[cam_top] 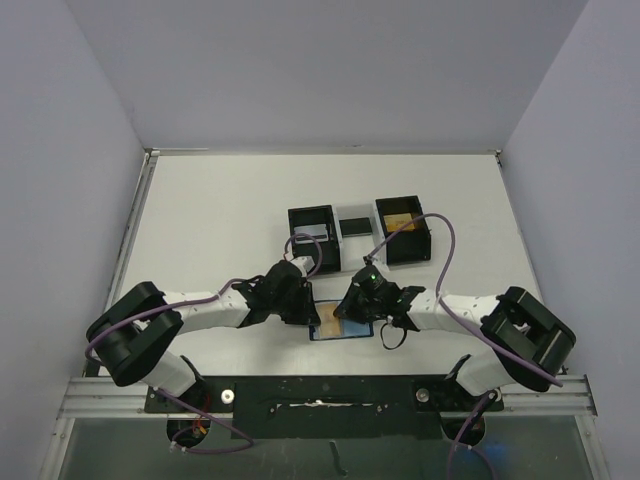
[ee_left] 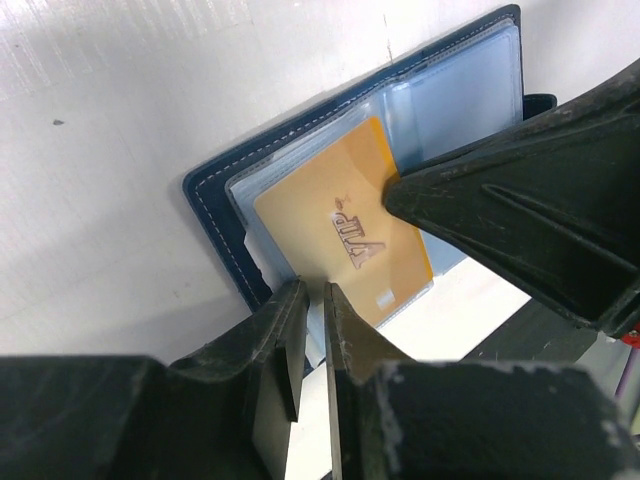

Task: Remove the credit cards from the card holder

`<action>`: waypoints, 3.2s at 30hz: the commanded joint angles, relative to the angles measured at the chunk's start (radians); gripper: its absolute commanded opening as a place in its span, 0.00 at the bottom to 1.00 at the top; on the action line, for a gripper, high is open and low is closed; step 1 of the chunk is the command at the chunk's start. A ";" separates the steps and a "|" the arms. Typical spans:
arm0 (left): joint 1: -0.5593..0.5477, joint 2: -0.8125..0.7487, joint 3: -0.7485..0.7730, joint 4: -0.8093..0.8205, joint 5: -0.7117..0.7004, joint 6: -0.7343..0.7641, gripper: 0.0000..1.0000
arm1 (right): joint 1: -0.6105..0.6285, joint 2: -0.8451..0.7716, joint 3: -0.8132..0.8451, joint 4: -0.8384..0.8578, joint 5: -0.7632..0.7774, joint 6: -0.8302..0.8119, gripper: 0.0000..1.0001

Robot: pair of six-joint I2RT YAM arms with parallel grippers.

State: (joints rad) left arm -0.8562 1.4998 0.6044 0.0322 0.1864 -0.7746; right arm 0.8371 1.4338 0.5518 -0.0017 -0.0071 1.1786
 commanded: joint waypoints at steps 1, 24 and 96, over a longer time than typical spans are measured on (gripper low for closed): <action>-0.014 0.009 0.005 -0.069 -0.044 0.008 0.13 | 0.007 -0.042 0.002 0.049 -0.045 -0.022 0.06; -0.014 0.003 0.029 -0.143 -0.124 0.036 0.09 | -0.213 -0.048 -0.141 0.242 -0.517 -0.200 0.02; -0.034 0.059 0.061 -0.031 -0.005 0.015 0.11 | -0.318 -0.179 -0.156 0.140 -0.498 -0.242 0.22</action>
State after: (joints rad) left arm -0.8848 1.5490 0.6712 0.0044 0.2302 -0.7631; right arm 0.5392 1.3365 0.3122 0.2340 -0.5224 1.0115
